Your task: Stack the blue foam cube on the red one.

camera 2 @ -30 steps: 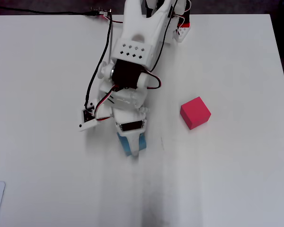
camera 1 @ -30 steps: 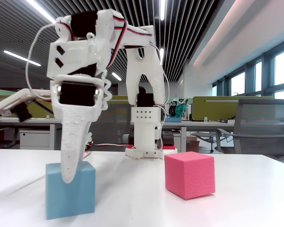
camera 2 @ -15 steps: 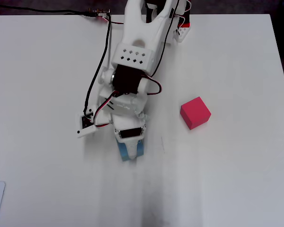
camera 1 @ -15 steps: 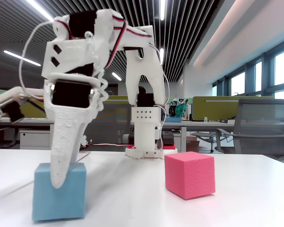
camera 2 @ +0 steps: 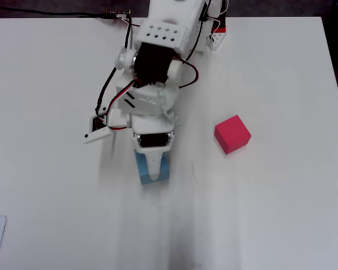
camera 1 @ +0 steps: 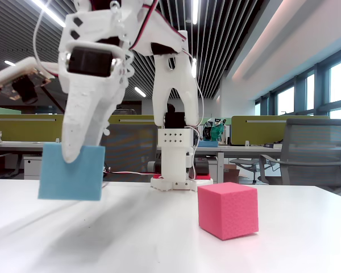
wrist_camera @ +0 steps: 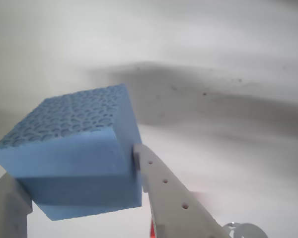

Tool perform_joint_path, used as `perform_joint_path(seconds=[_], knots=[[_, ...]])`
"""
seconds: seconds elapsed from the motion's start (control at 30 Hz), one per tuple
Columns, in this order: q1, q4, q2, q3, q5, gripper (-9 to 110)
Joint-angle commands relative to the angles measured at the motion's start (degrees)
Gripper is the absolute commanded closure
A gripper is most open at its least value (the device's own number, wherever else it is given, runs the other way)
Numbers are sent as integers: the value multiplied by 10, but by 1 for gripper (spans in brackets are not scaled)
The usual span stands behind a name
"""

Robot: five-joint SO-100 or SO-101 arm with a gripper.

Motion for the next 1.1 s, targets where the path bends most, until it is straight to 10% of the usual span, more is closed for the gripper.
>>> perform_joint_path(seconds=[0.0, 1.07], knots=[[-14, 20, 60, -25, 10, 79], [-255, 131, 343, 206, 197, 79]])
